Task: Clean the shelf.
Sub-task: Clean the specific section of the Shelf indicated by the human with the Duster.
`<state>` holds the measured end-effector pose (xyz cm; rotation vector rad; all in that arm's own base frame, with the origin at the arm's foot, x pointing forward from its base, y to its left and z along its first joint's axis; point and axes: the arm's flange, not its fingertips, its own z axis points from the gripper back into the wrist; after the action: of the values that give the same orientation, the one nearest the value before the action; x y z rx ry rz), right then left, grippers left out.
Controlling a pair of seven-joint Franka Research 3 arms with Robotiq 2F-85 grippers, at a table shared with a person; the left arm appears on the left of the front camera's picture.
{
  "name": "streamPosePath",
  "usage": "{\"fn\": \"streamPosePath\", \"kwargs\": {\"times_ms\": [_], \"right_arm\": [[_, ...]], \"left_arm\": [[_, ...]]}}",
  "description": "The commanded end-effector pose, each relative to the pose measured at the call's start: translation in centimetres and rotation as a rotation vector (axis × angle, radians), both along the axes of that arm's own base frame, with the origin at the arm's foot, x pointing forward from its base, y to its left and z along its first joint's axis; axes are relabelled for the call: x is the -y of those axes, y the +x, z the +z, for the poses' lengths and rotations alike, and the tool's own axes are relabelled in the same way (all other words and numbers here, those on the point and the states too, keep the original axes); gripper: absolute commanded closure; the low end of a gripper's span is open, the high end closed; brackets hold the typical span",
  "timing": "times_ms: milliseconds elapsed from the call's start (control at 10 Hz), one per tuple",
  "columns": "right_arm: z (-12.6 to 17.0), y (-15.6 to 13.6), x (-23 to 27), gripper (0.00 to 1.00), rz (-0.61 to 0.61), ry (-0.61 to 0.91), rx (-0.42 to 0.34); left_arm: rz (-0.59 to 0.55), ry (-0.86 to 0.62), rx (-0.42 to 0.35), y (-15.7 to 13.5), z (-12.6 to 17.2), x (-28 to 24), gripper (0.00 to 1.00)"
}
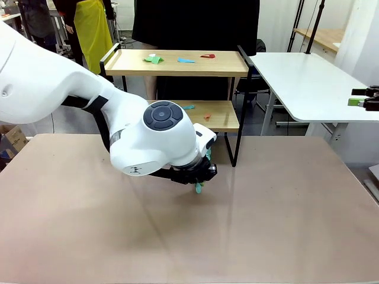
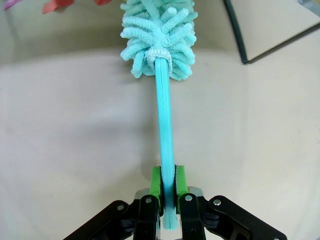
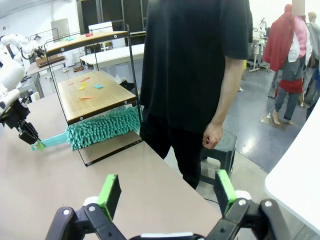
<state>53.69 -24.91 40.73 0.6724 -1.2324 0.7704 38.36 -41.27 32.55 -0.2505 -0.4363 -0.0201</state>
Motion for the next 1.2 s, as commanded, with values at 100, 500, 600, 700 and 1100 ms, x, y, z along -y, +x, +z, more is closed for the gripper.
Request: {"fn": "streamPosePath", "kwargs": {"times_ms": [100,500,600,700,1100], "right_arm": [[0.2,0.0,-0.2,0.0,0.003,-0.002,0.003],[0.2,0.0,-0.2,0.0,0.003,-0.002,0.003],[0.2,0.0,-0.2,0.0,0.003,-0.002,0.003],[0.2,0.0,-0.2,0.0,0.003,-0.002,0.003],[0.2,0.0,-0.2,0.0,0.003,-0.002,0.003]], "left_arm": [[0.048,0.069,-0.016,-0.1,1.1,-3.4,0.86],[0.101,0.257,0.024,-0.2,2.9,-8.1,0.86],[0.105,0.319,0.021,-0.3,2.8,-9.0,0.86],[0.114,0.375,0.021,-0.4,2.6,-10.0,0.86],[0.158,0.599,0.097,-1.1,2.7,-13.1,0.86]]}}
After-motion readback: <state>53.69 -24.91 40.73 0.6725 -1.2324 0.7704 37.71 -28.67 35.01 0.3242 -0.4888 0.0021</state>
